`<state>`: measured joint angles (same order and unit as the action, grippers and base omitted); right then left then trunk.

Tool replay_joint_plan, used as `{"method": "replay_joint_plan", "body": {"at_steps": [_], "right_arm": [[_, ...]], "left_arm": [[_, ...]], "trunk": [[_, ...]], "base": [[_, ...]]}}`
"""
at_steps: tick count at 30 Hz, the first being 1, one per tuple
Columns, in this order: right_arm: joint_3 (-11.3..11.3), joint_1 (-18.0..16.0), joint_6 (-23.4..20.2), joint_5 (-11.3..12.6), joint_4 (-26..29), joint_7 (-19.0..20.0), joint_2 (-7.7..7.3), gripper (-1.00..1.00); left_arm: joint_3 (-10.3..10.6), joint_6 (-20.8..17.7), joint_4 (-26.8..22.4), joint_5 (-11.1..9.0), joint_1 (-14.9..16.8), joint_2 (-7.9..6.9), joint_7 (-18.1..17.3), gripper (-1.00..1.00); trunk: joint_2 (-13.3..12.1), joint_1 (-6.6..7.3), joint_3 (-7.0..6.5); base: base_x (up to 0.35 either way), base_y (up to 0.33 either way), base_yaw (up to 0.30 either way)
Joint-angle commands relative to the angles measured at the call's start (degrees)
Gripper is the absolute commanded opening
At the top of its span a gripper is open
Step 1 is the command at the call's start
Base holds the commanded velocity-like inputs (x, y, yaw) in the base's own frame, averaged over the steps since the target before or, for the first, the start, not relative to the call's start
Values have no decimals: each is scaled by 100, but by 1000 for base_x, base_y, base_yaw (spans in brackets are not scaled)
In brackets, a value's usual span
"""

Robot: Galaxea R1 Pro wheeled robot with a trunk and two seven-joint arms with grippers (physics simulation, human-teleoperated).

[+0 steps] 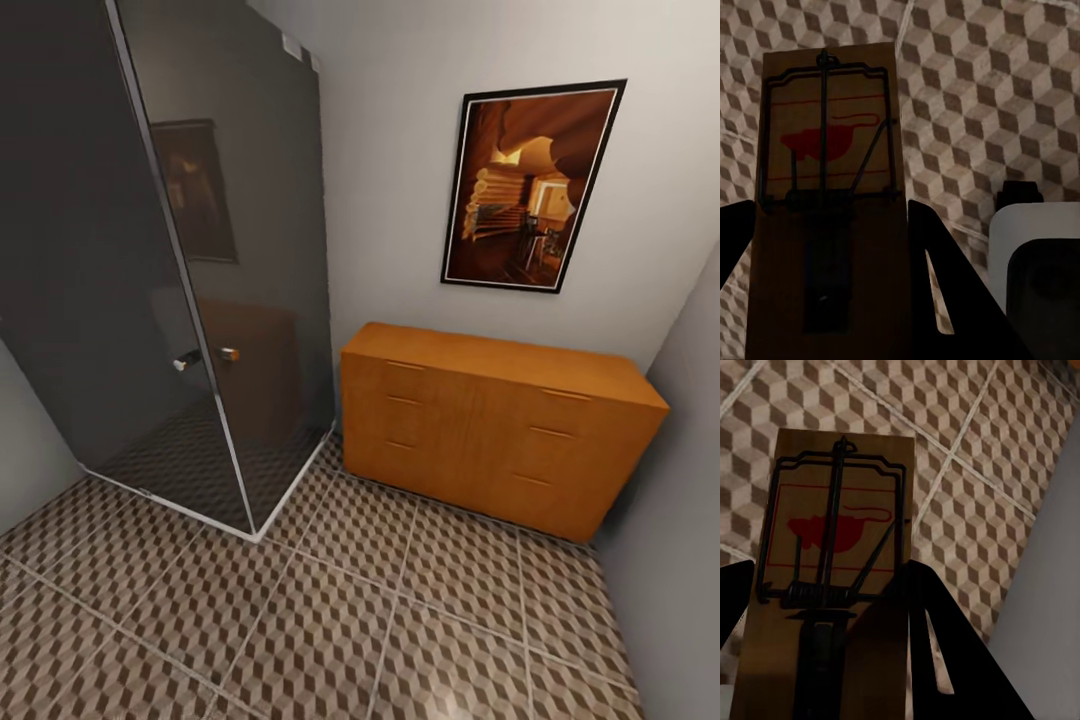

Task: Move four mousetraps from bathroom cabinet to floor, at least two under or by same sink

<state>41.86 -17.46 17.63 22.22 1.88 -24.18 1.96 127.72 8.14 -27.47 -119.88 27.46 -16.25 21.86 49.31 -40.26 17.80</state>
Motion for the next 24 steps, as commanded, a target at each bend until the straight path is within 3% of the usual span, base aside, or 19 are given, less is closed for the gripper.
{"method": "replay_joint_plan", "body": {"at_steps": [1,24], "right_arm": [[50,-3,30,72,-3,-8,5,-100],[58,-3,21,46,-3,9,15,-100]], "left_arm": [[48,39,-22,-35,14,-1,22,-100],[43,38,23,-40,14,-1,26,-100]], "trunk": [[6,-1,8],[6,-1,8]], "base": [[0,0,284],[0,0,284]]}}
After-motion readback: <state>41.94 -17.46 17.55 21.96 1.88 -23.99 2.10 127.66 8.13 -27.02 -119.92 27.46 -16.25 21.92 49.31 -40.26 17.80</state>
